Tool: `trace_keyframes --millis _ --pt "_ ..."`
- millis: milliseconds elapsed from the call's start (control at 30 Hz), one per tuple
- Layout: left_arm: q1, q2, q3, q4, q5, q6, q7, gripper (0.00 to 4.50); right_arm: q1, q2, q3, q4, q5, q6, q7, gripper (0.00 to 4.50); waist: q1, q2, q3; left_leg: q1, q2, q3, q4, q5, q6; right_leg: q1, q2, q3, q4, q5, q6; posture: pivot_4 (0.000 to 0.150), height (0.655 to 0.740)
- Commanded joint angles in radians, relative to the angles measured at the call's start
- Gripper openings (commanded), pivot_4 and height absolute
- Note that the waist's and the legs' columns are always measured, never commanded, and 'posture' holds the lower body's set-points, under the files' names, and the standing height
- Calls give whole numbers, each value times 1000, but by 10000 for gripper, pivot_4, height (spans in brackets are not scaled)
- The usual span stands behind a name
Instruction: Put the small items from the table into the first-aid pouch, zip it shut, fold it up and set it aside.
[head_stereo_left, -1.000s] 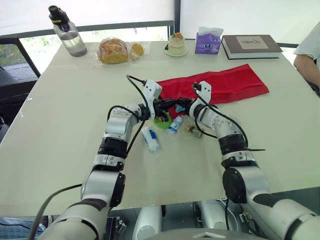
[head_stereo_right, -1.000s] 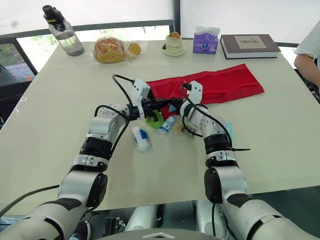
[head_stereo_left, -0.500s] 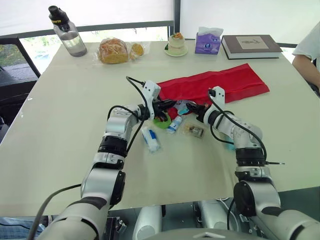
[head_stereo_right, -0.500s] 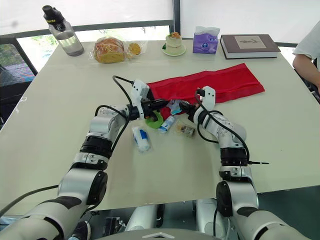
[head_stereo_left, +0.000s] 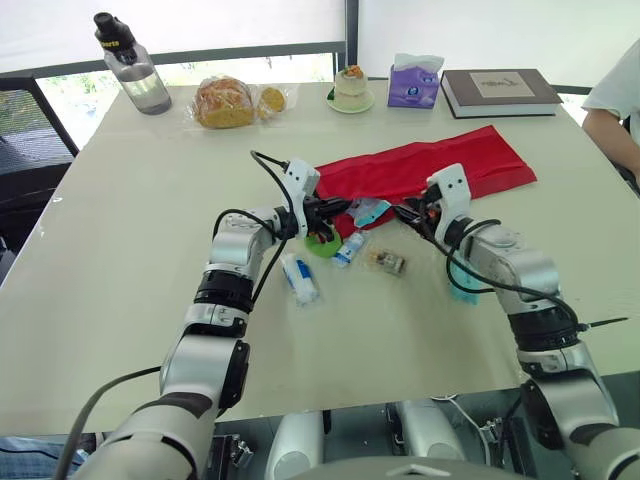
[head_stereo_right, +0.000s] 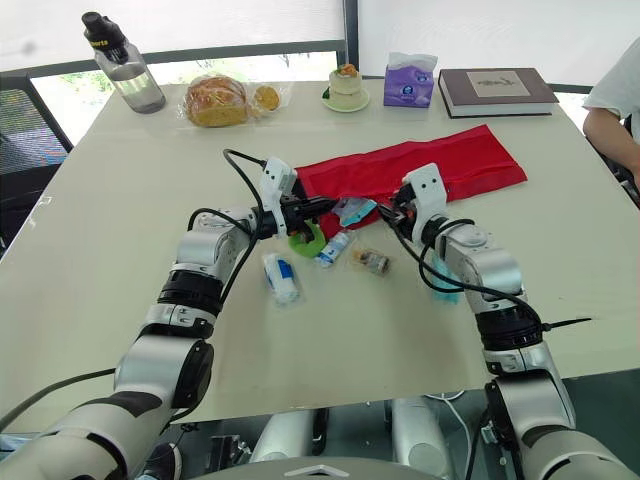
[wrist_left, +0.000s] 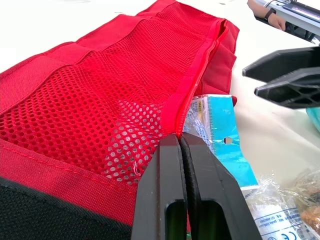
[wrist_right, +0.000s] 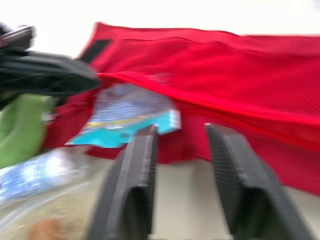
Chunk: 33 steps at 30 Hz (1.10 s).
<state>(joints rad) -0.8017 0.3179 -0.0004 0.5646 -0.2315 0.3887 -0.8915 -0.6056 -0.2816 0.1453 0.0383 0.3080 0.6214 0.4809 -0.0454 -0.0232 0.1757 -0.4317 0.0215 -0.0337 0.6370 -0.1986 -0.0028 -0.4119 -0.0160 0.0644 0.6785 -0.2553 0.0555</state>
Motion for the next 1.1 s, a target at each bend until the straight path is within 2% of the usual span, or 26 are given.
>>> trace_keyframes --millis 33,400,600,867,1100 --pt "-4 10 4 -28 -9 -11 -11 0 -24 22 47 -13 -37 -44 32 728 1 0 0 0 0 0 0 0 0 0 0 0 0 0 0 1500 7400" --pt "18 13 -21 -59 -2 -6 -28 0 -141 109 121 269 -202 -111 -8 728 2 0 0 0 0 0 1 0 0 0 -1 0 0 0 0 1500 7400" --pt "40 11 -35 -91 -1 4 -32 0 -182 139 130 348 -248 -106 0 728 2 0 0 0 0 0 1 0 0 0 -1 0 0 0 0 1500 7400" --pt "62 7 -54 -113 0 12 -38 0 -296 233 70 544 -264 -181 -65 728 1 0 0 1 0 0 1 0 0 0 -1 0 1 0 0 1500 7400" --pt "64 8 -59 -120 -1 15 -40 0 -412 326 -32 799 -246 -342 -143 728 1 0 0 0 0 0 0 0 0 0 -1 0 1 0 0 1500 7400"
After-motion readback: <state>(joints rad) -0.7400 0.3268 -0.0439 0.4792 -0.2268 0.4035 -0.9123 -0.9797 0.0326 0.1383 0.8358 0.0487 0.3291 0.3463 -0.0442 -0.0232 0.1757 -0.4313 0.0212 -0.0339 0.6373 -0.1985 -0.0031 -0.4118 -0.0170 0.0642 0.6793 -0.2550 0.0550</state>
